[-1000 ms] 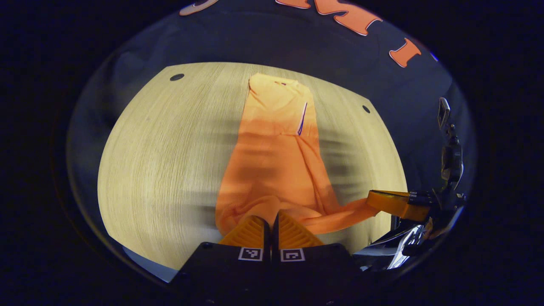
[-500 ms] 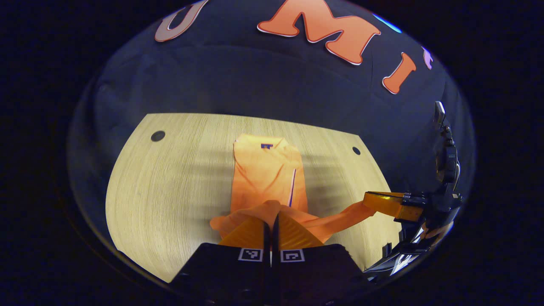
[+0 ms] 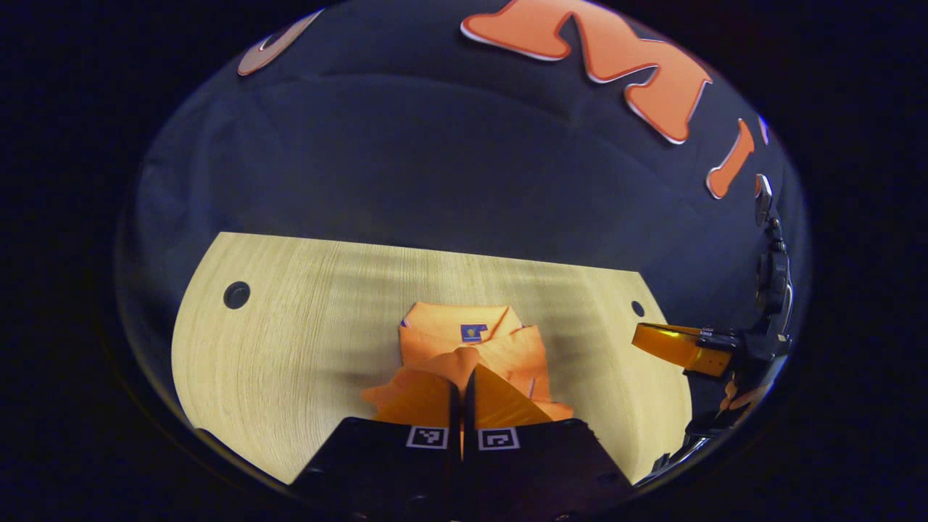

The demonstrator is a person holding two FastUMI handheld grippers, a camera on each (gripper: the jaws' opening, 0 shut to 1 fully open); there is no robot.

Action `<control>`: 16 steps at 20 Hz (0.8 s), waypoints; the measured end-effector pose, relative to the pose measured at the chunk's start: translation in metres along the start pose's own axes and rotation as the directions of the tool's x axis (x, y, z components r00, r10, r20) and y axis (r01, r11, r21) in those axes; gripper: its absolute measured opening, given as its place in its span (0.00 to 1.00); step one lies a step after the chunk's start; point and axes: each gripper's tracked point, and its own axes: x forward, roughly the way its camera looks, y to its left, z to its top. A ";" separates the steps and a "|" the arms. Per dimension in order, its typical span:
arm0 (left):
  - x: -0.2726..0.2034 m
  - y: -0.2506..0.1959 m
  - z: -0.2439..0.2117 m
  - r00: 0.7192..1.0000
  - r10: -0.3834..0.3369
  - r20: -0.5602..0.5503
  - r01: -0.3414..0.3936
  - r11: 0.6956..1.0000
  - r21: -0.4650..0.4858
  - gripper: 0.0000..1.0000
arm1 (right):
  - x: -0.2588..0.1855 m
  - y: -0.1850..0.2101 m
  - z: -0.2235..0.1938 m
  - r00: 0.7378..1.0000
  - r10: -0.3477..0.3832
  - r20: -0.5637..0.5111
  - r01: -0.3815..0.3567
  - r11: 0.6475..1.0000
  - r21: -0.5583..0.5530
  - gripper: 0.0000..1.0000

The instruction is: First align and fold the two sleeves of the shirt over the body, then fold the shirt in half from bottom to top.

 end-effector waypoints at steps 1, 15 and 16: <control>0.019 0.012 -0.002 0.999 0.021 -0.024 -0.021 1.000 -0.001 0.01 | 0.011 -0.003 -0.003 1.000 -0.012 -0.012 0.012 1.000 -0.001 0.04; -0.054 0.038 0.017 0.991 0.061 0.118 -0.052 0.996 -0.076 0.99 | -0.018 0.011 -0.011 1.000 -0.014 -0.006 0.014 1.000 0.017 0.19; -0.071 0.036 0.027 0.983 0.071 0.167 -0.061 0.996 -0.067 0.99 | -0.027 0.014 -0.010 1.000 -0.006 0.005 0.006 1.000 0.009 0.34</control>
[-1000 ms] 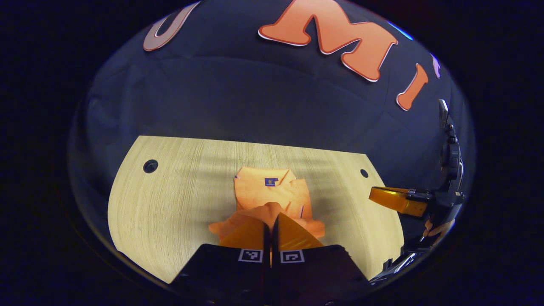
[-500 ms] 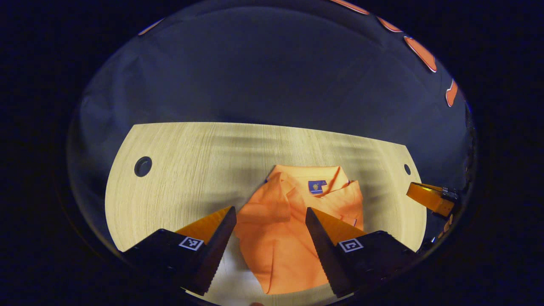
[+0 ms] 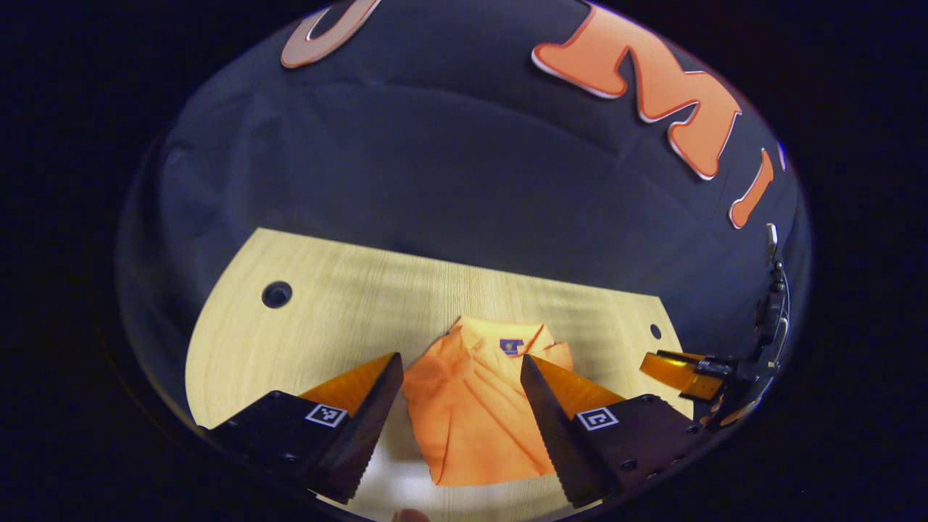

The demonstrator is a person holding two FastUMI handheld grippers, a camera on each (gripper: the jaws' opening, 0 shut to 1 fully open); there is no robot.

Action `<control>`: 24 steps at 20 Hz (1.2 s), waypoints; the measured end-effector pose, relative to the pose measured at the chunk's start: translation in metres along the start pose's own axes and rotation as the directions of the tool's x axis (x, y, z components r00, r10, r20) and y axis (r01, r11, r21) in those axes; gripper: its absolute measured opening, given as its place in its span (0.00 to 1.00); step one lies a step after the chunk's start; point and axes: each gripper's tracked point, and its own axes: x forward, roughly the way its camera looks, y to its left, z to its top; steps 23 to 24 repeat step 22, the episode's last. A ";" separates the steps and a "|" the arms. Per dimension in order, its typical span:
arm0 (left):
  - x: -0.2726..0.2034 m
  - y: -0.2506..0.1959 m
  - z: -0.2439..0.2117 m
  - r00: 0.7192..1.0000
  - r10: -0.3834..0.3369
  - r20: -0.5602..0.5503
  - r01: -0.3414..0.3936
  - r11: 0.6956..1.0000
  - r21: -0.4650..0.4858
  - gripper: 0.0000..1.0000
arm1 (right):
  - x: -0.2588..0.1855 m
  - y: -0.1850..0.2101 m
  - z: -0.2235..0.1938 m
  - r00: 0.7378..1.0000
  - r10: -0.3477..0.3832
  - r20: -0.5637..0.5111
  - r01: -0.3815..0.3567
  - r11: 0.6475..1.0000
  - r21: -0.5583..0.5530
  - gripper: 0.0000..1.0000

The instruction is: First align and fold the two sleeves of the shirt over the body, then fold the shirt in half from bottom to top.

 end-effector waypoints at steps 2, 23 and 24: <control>-0.038 -0.010 0.024 0.994 -0.001 0.107 -0.001 1.000 0.017 0.99 | -0.021 0.005 0.004 0.999 0.006 0.044 -0.006 1.000 -0.011 0.64; -0.363 -0.074 0.014 0.688 0.077 0.721 -0.178 0.982 0.065 0.98 | -0.288 0.006 0.002 0.779 0.093 0.621 -0.045 0.995 -0.092 0.93; -0.363 -0.074 0.014 0.688 0.077 0.721 -0.178 0.982 0.065 0.98 | -0.288 0.006 0.002 0.779 0.093 0.621 -0.045 0.995 -0.092 0.93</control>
